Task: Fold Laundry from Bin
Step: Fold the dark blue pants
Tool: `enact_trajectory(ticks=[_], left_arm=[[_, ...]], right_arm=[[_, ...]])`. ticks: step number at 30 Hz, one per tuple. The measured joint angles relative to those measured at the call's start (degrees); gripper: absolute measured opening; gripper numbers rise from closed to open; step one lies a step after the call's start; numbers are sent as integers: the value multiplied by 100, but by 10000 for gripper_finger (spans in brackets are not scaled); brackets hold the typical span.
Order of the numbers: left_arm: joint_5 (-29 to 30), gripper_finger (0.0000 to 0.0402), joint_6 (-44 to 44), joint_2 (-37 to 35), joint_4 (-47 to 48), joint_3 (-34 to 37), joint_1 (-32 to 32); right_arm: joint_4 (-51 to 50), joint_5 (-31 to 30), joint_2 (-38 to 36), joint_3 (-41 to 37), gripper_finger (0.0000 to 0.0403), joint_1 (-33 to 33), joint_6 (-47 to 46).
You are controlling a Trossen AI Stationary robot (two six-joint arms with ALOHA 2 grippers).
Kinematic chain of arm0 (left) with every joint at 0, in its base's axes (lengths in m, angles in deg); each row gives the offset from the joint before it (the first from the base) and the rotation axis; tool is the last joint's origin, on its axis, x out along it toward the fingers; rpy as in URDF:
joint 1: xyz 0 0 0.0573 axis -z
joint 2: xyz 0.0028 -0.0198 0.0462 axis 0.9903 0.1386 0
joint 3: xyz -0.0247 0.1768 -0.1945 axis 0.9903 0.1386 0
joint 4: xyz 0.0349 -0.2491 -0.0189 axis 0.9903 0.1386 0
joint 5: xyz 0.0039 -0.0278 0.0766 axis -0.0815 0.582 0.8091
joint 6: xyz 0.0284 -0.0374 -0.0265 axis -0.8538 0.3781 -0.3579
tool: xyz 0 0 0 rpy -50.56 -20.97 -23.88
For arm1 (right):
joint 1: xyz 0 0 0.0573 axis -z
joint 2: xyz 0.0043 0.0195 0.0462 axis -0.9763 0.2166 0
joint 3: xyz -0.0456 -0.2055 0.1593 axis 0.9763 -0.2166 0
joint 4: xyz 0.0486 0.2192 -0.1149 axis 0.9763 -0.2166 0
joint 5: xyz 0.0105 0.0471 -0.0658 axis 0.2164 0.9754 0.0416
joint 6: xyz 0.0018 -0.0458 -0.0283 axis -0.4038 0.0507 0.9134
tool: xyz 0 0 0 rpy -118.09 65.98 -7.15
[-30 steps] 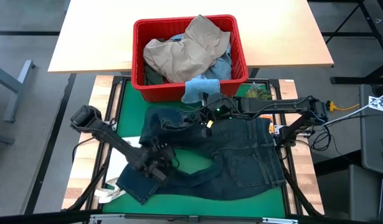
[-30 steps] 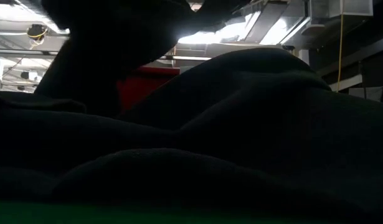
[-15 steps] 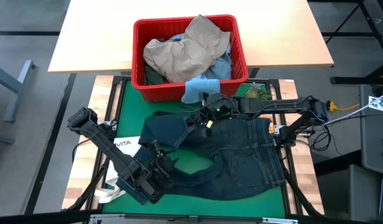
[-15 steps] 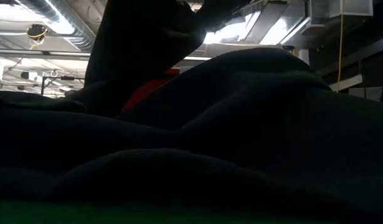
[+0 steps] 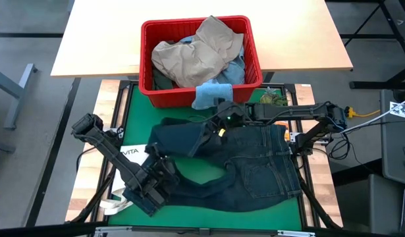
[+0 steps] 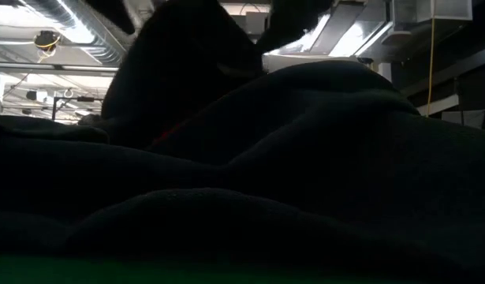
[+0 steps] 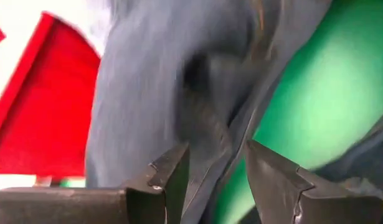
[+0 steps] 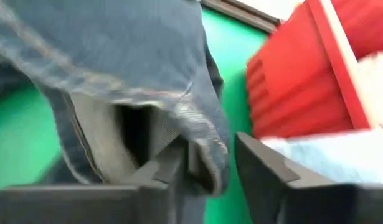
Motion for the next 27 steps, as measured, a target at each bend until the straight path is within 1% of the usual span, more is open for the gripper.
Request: enact_trajectory(ticks=[3,5,10,13,16,17,19,24,25,27], left_arm=[[-300,149,278,0,114,169,2],[-394,149,390,0,115,334,2],[-511,149,785,0,102,875,-31],[-511,149,987,0,83,1223,-85],[-628,149,1120,0,60,1558,-176],[-711,149,1148,0,60,1664,-219],[-866,149,1251,0,56,1857,-299],[-1049,149,1265,2,-68,2194,-492],[-1047,149,1251,2,-66,2197,-526],[-1035,149,1226,2,-68,2198,-594]], right_arm=[[-551,-432,3,0,173,83,77],[-942,-654,4,0,185,177,234],[-1507,-1171,26,-2,193,465,328],[-1526,-1266,26,0,193,645,580],[-1533,-1170,26,0,193,774,627],[-1565,-1028,26,0,193,800,600],[-1762,-512,26,0,193,800,537],[-2412,1515,26,0,193,554,84],[-2546,1724,26,0,193,439,16],[-2769,1844,26,0,193,157,-183]])
